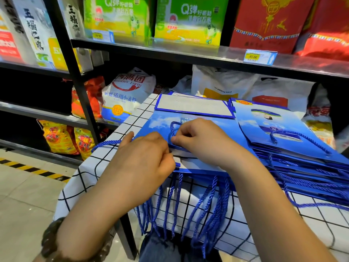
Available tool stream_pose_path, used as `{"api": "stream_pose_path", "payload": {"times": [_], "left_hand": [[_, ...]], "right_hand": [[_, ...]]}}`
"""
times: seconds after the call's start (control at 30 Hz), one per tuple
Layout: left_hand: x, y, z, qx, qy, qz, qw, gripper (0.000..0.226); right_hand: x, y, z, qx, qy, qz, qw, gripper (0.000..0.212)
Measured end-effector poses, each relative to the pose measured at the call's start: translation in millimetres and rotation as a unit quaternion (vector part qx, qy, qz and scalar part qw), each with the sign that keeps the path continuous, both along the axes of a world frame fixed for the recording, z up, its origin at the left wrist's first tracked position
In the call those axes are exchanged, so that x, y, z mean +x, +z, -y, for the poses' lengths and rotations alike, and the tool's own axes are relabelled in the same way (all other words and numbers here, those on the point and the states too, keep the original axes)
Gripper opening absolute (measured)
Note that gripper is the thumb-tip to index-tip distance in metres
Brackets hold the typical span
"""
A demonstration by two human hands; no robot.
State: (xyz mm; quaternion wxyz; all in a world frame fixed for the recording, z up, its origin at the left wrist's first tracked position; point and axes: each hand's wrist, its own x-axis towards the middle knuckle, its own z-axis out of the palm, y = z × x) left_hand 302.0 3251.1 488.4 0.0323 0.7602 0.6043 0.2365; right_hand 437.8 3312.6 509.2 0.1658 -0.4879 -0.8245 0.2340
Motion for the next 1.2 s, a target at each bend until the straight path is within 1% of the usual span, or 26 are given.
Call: {"api": "stream_pose_path", "payload": {"times": [0.1,0.13,0.17,0.23,0.3,0.37,0.4,0.43,0.47,0.5,0.53,0.57,0.63,0.7,0.73,0.77,0.83,0.87,0.9,0.93,1.0,1.03,1.1,1.13,1.17,1.2], "left_hand": [[-5,-10,4,0.020,-0.011,0.134,0.991,0.031],[-6,-11,5,0.017,-0.008,0.169,0.985,0.031],[-6,-11,6,0.011,-0.003,0.174,0.985,0.032],[-5,-10,8,0.000,-0.002,0.113,0.994,0.037],[-6,-10,6,0.015,-0.014,0.059,0.998,0.032],[-9,-11,5,0.025,-0.033,0.058,0.997,0.029],[-10,-11,5,0.031,-0.042,0.050,0.997,0.032],[-12,-11,6,0.040,-0.044,0.034,0.998,0.035],[-13,-12,8,0.054,-0.042,0.019,0.997,0.036],[-15,-11,10,0.067,-0.038,0.008,0.997,0.034],[-17,-9,13,0.069,-0.037,0.009,0.997,0.033],[-18,-8,15,0.069,-0.045,0.010,0.997,0.032],[-15,-7,17,0.084,-0.070,-0.031,0.994,0.035],[-7,-2,18,0.094,-0.059,-0.067,0.991,0.043],[-4,4,17,0.072,-0.033,-0.030,0.996,0.047],[-5,9,14,0.058,0.005,0.036,0.998,0.050],[-15,13,7,0.058,0.109,0.153,0.980,0.052],[-22,15,1,0.058,0.155,0.175,0.970,0.050],[-28,15,-4,0.040,0.175,0.199,0.964,0.045],[-32,13,-11,0.015,0.162,0.246,0.956,0.036],[-31,14,-21,-0.055,0.125,0.356,0.925,0.015],[-31,14,-27,-0.079,0.112,0.389,0.911,0.015],[-34,17,-33,-0.111,0.094,0.410,0.900,0.014],[-35,20,-34,-0.116,0.083,0.400,0.905,0.013],[-38,22,-34,-0.111,0.073,0.381,0.915,0.016],[-40,25,-33,-0.097,0.063,0.372,0.921,0.020]], "right_hand": [[3,3,0,-0.016,-0.019,-0.024,0.999,0.029],[4,4,0,-0.027,-0.021,-0.037,0.999,0.028],[4,4,0,-0.031,-0.021,-0.041,0.998,0.028],[2,1,0,-0.018,-0.031,-0.037,0.999,0.029],[0,-6,-1,0.000,-0.046,-0.052,0.998,0.028],[4,-11,4,0.032,-0.051,-0.085,0.995,0.021],[11,-12,8,0.043,-0.042,-0.099,0.993,0.013],[20,-11,13,0.037,-0.025,-0.093,0.995,0.013],[30,-9,20,0.014,-0.001,-0.053,0.998,0.031],[41,-9,27,0.000,0.030,0.019,0.999,0.053],[50,-11,34,0.008,0.058,0.102,0.993,0.069],[56,-13,40,0.031,0.080,0.162,0.983,0.076],[60,-17,46,0.091,0.098,0.199,0.971,0.068],[57,-16,49,0.134,0.101,0.194,0.967,0.058],[56,-15,51,0.146,0.092,0.178,0.969,0.054],[55,-14,53,0.156,0.079,0.170,0.970,0.050],[56,-17,55,0.203,0.048,0.154,0.966,0.045],[59,-20,56,0.219,0.041,0.134,0.966,0.046],[60,-21,58,0.230,0.036,0.122,0.965,0.048],[61,-23,60,0.242,0.034,0.114,0.963,0.049],[61,-25,64,0.262,0.043,0.107,0.958,0.049],[59,-25,66,0.257,0.049,0.105,0.960,0.049],[56,-23,68,0.256,0.066,0.119,0.957,0.048],[55,-22,69,0.255,0.075,0.134,0.955,0.047],[54,-18,71,0.226,0.082,0.118,0.963,0.049],[54,-12,71,0.190,0.079,0.065,0.977,0.056]]}}
